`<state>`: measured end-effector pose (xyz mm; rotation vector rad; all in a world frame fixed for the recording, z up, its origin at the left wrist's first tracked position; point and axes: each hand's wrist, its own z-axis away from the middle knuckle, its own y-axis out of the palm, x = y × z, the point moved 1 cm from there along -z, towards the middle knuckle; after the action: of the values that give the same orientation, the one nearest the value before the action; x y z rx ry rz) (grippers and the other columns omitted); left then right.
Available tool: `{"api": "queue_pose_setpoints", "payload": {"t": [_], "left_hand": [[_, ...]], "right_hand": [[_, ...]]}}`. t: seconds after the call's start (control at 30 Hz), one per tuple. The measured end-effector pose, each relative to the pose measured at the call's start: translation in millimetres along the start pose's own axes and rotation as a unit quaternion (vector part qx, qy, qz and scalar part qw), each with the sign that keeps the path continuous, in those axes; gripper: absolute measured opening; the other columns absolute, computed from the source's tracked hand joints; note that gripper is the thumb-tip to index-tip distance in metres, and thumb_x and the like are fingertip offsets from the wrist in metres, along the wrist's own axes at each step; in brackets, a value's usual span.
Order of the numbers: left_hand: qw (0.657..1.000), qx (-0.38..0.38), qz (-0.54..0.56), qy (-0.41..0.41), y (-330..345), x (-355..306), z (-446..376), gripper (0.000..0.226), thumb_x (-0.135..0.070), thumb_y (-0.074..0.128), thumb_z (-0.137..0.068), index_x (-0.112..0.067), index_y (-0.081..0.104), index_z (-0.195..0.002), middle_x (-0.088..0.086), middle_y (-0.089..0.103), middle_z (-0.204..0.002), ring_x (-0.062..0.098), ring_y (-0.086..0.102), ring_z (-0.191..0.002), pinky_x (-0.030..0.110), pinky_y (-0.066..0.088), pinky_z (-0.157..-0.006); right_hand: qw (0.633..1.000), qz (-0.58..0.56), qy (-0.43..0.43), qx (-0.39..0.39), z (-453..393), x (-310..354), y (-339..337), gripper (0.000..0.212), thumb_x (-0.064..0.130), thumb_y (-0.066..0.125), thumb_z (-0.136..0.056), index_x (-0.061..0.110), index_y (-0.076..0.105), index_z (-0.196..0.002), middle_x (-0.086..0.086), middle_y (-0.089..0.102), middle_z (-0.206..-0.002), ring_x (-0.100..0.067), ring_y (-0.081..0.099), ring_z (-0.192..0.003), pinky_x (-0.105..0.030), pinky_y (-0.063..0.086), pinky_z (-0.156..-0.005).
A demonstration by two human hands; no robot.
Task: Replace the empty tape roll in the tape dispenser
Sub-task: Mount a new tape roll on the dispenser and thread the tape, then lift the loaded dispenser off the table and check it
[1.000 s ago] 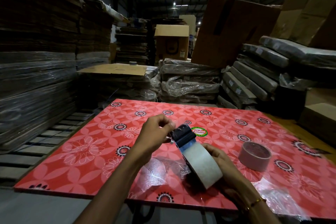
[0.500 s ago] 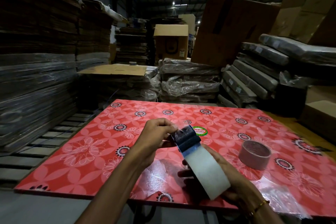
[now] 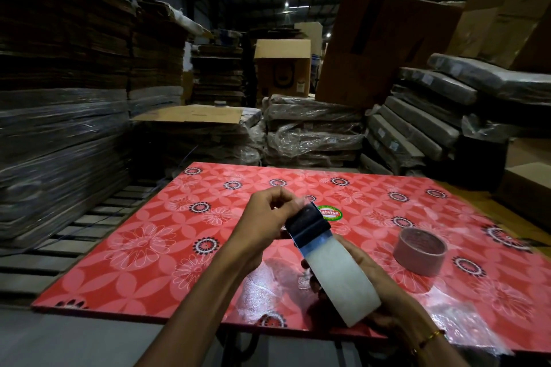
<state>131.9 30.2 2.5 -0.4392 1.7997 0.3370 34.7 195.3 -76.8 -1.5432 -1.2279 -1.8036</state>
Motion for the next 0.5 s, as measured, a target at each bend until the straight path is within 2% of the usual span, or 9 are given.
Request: {"api": "queue_pose_setpoints", "payload": {"t": [0.07,0.2,0.23,0.3,0.37,0.43,0.5], "left_hand": [[1.0,-0.002,-0.002,0.008,1,-2,-2,0.02,-0.009,0.065,-0.092,-0.012,0.061,-0.073,-0.009,0.059,-0.058,-0.001,0.055,-0.05,0.017,0.05,-0.048],[0.998,0.037,0.041,0.0,1,-3,-1,0.015,-0.011,0.066,-0.091,-0.009,0.063,-0.076,-0.006,0.062,-0.062,0.004,0.057,-0.056,0.022,0.054,-0.057],[0.997,0.05,0.061,-0.005,1,-3,-2,0.017,-0.012,0.066,-0.091,-0.01,0.063,-0.074,-0.005,0.063,-0.064,0.005,0.057,-0.057,0.023,0.054,-0.058],[0.993,0.069,0.09,-0.015,2,-1,-3,0.019,-0.012,0.067,-0.09,-0.013,0.064,-0.071,-0.003,0.063,-0.065,0.007,0.056,-0.057,0.022,0.054,-0.057],[0.991,0.077,0.104,-0.025,3,1,-7,0.021,-0.012,0.067,-0.089,-0.016,0.064,-0.068,-0.004,0.064,-0.065,0.006,0.055,-0.056,0.021,0.053,-0.055],[0.989,0.083,0.118,-0.037,2,4,-13,0.02,-0.012,0.068,-0.087,-0.017,0.066,-0.067,-0.005,0.064,-0.063,0.005,0.054,-0.053,0.021,0.053,-0.054],[0.984,0.095,0.14,-0.054,1,7,-21,0.011,-0.017,0.072,-0.08,-0.017,0.067,-0.07,-0.005,0.065,-0.062,0.004,0.055,-0.052,0.018,0.051,-0.051]], "right_hand": [[1.0,0.016,0.009,0.007,0,0,-3,0.041,-0.003,0.055,-0.098,0.012,0.063,-0.136,-0.037,0.063,-0.127,-0.032,0.071,-0.079,-0.036,0.059,-0.062],[0.998,0.016,0.053,0.032,2,9,-2,0.04,0.012,0.07,-0.091,-0.002,0.065,-0.128,-0.034,0.071,-0.11,-0.027,0.073,-0.071,-0.034,0.06,-0.058],[0.997,0.023,0.071,0.021,2,12,-2,0.041,0.018,0.071,-0.09,-0.005,0.066,-0.124,-0.029,0.073,-0.104,-0.025,0.072,-0.069,-0.034,0.059,-0.059],[0.993,0.046,0.103,-0.032,-1,14,-10,0.036,0.026,0.061,-0.099,0.001,0.065,-0.125,-0.016,0.074,-0.102,-0.022,0.072,-0.077,-0.036,0.058,-0.07],[0.99,0.091,0.107,-0.027,-4,20,-15,0.036,0.021,0.049,-0.106,-0.002,0.059,-0.132,-0.012,0.072,-0.103,-0.019,0.072,-0.079,-0.033,0.059,-0.072],[0.987,0.136,0.079,0.019,-8,29,-15,0.029,0.002,0.049,-0.102,-0.013,0.06,-0.124,-0.022,0.072,-0.1,-0.02,0.072,-0.07,-0.029,0.059,-0.062],[0.986,0.161,0.044,0.022,-13,34,-19,0.023,-0.009,0.056,-0.093,-0.011,0.066,-0.114,-0.023,0.074,-0.093,-0.02,0.07,-0.063,-0.028,0.056,-0.056]]}}
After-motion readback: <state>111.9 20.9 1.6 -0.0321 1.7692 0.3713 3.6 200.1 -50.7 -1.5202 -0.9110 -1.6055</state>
